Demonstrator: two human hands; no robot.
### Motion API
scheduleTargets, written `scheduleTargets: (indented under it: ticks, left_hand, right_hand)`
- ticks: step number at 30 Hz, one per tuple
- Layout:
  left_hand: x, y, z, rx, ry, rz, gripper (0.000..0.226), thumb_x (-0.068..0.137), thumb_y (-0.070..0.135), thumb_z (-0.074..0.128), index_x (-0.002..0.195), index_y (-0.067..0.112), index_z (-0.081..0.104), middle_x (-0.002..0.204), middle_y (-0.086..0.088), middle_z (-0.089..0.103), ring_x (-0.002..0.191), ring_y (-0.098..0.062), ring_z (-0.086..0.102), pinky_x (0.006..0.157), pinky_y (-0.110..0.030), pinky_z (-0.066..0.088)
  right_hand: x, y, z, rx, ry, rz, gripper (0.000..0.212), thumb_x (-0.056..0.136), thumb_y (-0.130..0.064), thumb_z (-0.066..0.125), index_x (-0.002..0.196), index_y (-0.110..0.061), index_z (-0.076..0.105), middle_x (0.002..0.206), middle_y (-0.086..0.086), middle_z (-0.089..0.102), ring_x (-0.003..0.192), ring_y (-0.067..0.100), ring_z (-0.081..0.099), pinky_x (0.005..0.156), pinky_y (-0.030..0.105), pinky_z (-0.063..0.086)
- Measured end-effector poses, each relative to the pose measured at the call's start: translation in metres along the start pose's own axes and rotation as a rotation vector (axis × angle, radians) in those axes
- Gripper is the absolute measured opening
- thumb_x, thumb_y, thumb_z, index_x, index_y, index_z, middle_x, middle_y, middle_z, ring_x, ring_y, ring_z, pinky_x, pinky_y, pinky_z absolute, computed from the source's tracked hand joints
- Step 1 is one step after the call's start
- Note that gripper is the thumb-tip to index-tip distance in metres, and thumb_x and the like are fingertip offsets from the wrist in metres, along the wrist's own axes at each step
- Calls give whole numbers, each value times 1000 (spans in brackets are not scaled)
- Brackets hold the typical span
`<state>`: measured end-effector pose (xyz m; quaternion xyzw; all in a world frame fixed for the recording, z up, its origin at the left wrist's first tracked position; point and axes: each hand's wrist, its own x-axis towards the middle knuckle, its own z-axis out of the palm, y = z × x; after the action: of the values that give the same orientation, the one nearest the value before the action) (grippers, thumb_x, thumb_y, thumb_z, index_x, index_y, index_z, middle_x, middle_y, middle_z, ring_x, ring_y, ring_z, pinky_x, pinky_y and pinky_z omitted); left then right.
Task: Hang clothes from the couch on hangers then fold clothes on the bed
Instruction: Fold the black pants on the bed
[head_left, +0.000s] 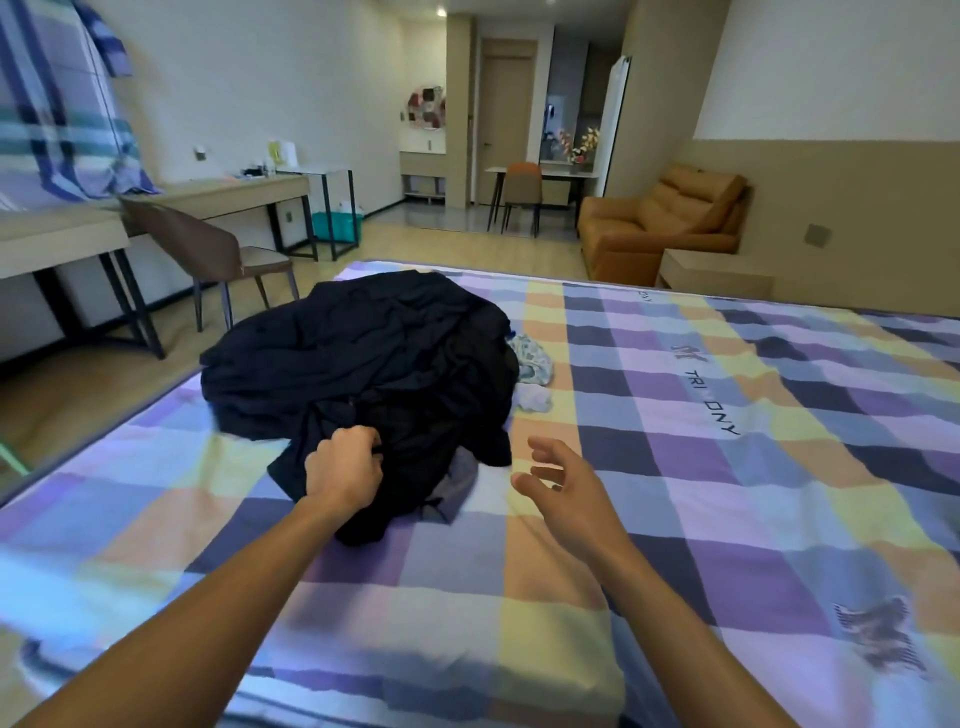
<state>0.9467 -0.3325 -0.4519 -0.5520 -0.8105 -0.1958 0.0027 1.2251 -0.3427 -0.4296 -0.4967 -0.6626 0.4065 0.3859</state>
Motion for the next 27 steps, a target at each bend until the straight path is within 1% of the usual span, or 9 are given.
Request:
scheduleTargets:
  ticks: [4,9,12,14,16,20,22,24,27]
  left_hand:
    - [-6,16,-16,-315,76,101,14,92,24,63,78,25,59,75,3,65,81,-30,65,69,-41,53]
    - [-58,102,-65,-737,1,595,23,93,10,63,77,25,57,68,9,59,66,-5,53,66,-27,43]
    - [-86,135,-75,-827,-107,699,17,94,5,64,86,20,64,81,6,67,77,-3,61,72,-18,46]
    - [-91,140,-72,-891,-93,677,5,96,10,64,94,14,67,89,2,68,86,-9,64,77,-21,49]
    - [-89,135,-62,-890,-15,643,10,96,23,64,104,17,67,100,4,64,98,-13,62,86,-24,48]
    - [-74,121,-28,-928,-175,347,52,91,66,51,128,29,57,123,11,54,122,-8,52,104,-32,44]
    - [-66,125,-15,-1159,-437,13,64,88,74,51,135,31,51,133,8,53,129,-15,51,107,-41,45]
    - [-58,135,-7,-1391,-653,-249,68,86,75,54,138,32,47,136,1,52,125,-25,56,100,-50,52]
    - [-43,158,7,-1696,-608,-388,89,83,54,76,153,21,34,141,-10,53,103,-25,69,86,-45,60]
  right_hand:
    - [-3,1,-4,-20,29,14,48,93,-24,71,136,-32,51,131,-3,58,111,8,60,72,17,50]
    - [-6,-12,3,103,-116,-96,91,86,-4,77,154,-37,27,132,-9,57,111,3,65,86,23,56]
    - [-10,-19,1,170,2,-191,53,88,17,61,121,-24,57,109,-8,69,103,-9,65,84,16,53]
    - [-14,-20,-11,143,54,-166,40,92,13,56,105,-22,68,94,2,76,95,9,72,81,33,60]
    - [-15,-12,-26,212,65,-94,29,92,4,62,107,-18,72,98,5,78,98,24,73,89,48,59]
    - [-28,-15,-60,833,98,110,45,70,-21,73,113,-7,72,111,8,76,113,24,69,107,37,49]
    - [-41,-22,-81,1043,44,124,39,56,-28,80,88,-7,80,95,10,76,91,19,74,86,28,59]
    - [-53,-23,-99,1096,-4,145,53,21,-33,96,64,-11,71,72,7,65,65,17,67,58,24,57]
    - [-66,-14,-117,1014,51,197,73,0,-32,98,59,-10,60,69,7,50,55,15,55,51,20,50]
